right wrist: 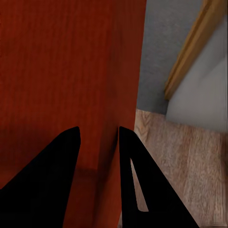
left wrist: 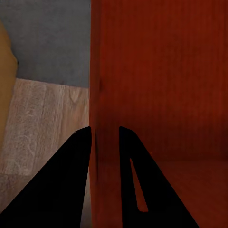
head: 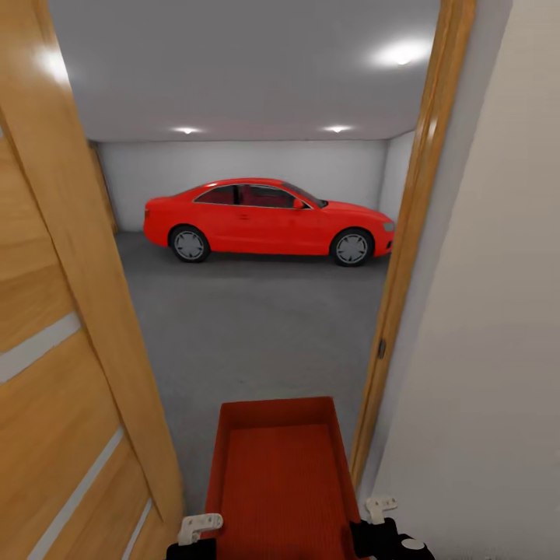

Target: Move the two storage containers from the living room to the garage. In the garage, place one container on the floor and stack the other container on top of it (either order is fine).

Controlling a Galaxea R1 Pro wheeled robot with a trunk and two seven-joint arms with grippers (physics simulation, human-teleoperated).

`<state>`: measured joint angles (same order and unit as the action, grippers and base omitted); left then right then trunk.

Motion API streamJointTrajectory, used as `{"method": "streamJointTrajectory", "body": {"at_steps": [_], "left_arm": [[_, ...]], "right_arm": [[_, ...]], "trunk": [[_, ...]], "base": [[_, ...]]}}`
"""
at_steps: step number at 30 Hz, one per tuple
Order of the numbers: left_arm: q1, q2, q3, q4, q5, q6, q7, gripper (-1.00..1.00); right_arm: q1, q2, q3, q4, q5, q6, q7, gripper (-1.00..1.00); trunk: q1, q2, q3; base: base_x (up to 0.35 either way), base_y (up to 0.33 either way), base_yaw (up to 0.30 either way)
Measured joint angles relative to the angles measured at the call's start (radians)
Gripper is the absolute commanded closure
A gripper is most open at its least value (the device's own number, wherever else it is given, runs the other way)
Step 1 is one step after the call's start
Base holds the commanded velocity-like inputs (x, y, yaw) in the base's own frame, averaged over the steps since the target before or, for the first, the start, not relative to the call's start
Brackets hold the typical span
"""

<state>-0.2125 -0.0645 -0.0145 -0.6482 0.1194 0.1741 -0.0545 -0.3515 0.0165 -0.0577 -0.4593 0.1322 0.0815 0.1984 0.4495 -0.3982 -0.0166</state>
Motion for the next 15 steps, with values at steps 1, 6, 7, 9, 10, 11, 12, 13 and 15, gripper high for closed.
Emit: {"method": "streamJointTrajectory", "body": {"at_steps": [1, 6, 7, 9, 10, 11, 12, 13, 15], "left_arm": [[0.000, 0.000, 0.000, 0.000, 0.000, 0.000, 0.000, 1.00], [0.000, 0.000, 0.000, 0.000, 0.000, 0.000, 0.000, 1.00], [0.000, 0.000, 0.000, 0.000, 0.000, 0.000, 0.000, 1.00], [0.000, 0.000, 0.000, -0.001, 0.000, 0.000, 0.000, 1.00], [0.000, 0.000, 0.001, -0.001, 0.000, 0.000, 0.000, 1.00], [0.000, 0.000, 0.001, -0.001, 0.000, 0.000, 0.000, 1.00], [0.000, 0.000, 0.001, -0.001, 0.000, 0.000, 0.000, 1.00], [0.000, 0.000, 0.001, -0.001, 0.000, 0.000, 0.000, 1.00], [0.000, 0.000, 0.001, -0.001, 0.000, 0.001, 0.000, 1.00]], "right_arm": [[0.000, 0.000, 0.000, 0.000, 0.000, 0.000, 0.000, 1.00], [0.000, 0.000, 0.000, 0.000, 0.000, 0.000, 0.000, 1.00], [0.000, 0.000, 0.000, 0.000, 0.000, 0.000, 0.000, 1.00], [0.000, 0.000, 0.000, 0.000, 0.000, -0.001, 0.000, 1.00], [0.000, 0.000, 0.000, 0.000, 0.001, 0.000, 0.000, 1.00], [0.000, 0.000, 0.000, 0.000, 0.001, 0.000, 0.000, 1.00], [0.000, 0.000, 0.000, 0.000, 0.001, 0.000, 0.000, 1.00], [0.000, 0.000, 0.000, 0.000, 0.001, 0.000, 0.000, 1.00], [0.000, 0.000, 0.000, 0.001, 0.001, 0.000, 0.000, 1.00]], "trunk": [[0.000, 0.000, 0.000], [0.000, 0.000, 0.000], [0.000, 0.000, 0.000], [0.000, 0.000, 0.000], [0.000, 0.000, 0.000], [0.000, 0.000, 0.000], [0.000, 0.000, 0.000], [0.000, 0.000, 0.000], [0.000, 0.000, 0.000]], "base": [[0.000, 0.000, -0.273], [0.000, 0.000, -0.151], [0.005, 0.010, -0.026], [0.062, 0.123, -0.011], [0.092, 0.183, -0.006], [0.106, 0.212, -0.003], [0.112, 0.223, -0.002], [0.118, 0.232, -0.001], [0.122, 0.237, 0.000]]}}
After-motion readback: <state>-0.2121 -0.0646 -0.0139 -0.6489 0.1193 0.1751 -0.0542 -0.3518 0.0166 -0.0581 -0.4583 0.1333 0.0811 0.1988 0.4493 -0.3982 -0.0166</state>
